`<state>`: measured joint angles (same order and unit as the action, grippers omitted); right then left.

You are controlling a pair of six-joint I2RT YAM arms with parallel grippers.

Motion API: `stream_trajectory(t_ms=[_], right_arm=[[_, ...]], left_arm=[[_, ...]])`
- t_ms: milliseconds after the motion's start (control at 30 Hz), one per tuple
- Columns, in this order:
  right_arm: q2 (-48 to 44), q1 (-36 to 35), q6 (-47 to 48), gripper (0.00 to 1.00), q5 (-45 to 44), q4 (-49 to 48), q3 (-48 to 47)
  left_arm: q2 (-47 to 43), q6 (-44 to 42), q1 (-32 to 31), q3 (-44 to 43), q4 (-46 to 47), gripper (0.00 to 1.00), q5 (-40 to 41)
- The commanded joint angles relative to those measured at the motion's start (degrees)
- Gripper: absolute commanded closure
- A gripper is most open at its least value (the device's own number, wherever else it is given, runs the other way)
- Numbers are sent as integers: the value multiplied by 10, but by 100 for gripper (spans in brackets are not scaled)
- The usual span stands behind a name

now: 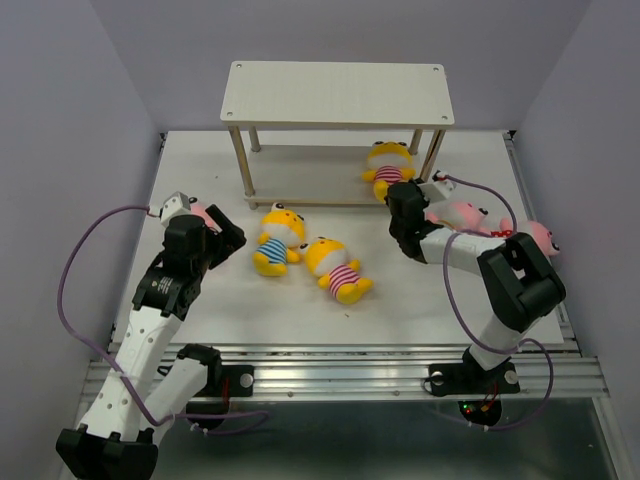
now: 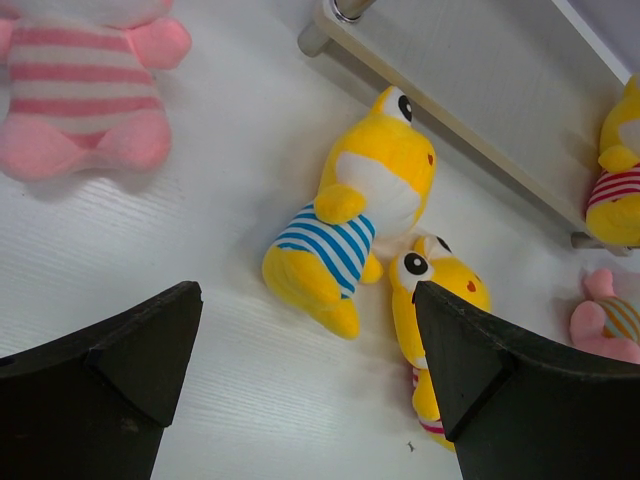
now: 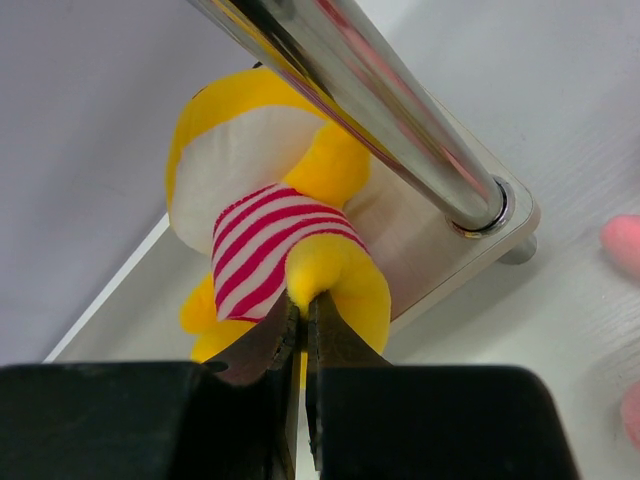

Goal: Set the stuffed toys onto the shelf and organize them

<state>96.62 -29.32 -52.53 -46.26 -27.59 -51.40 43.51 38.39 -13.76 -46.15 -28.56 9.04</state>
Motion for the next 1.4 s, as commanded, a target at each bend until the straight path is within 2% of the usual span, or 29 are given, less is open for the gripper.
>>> stream_trajectory(t_ms=[0, 267, 367, 400, 500, 567, 700, 867, 967, 1133, 1267, 1300, 1367], right_arm=[[6, 2, -5, 99, -32, -34, -27], [-6, 2, -3, 99, -26, -33, -20], [-11, 2, -4, 91, -24, -28, -18], [-13, 2, -4, 84, -24, -24, -19], [-16, 2, -2, 74, -23, -17, -20], [-19, 2, -3, 72, -19, -13, -20], [-26, 2, -2, 59, -16, -2, -20], [-38, 2, 2, 58, -11, 6, -23], [-49, 2, 6, 47, -11, 23, -27], [-66, 2, 4, 39, -2, 47, -22], [-84, 2, 9, 24, 20, 79, -23], [-88, 2, 13, 15, 29, 105, -25], [-108, 2, 23, 7, 64, 136, -27]], left_arm=[[-12, -9, 0, 7, 6, 1, 1], [-16, -10, 1, 4, 3, 1, 3], [-15, -10, 1, 4, 3, 1, 1], [-14, -10, 0, 4, 2, 1, 1], [-14, -11, 0, 5, 3, 1, -1], [-15, -11, 1, 5, 3, 1, -1], [-15, -11, 0, 5, 3, 1, -2], [-15, -11, 1, 6, 5, 1, -4], [-16, -12, 0, 8, 7, 1, -7], [-17, -13, 1, 7, 8, 1, -11], [-19, -14, 1, 8, 9, 1, -13], [-20, -14, 0, 9, 9, 1, -13], [-20, -11, 1, 10, 8, 1, -14]])
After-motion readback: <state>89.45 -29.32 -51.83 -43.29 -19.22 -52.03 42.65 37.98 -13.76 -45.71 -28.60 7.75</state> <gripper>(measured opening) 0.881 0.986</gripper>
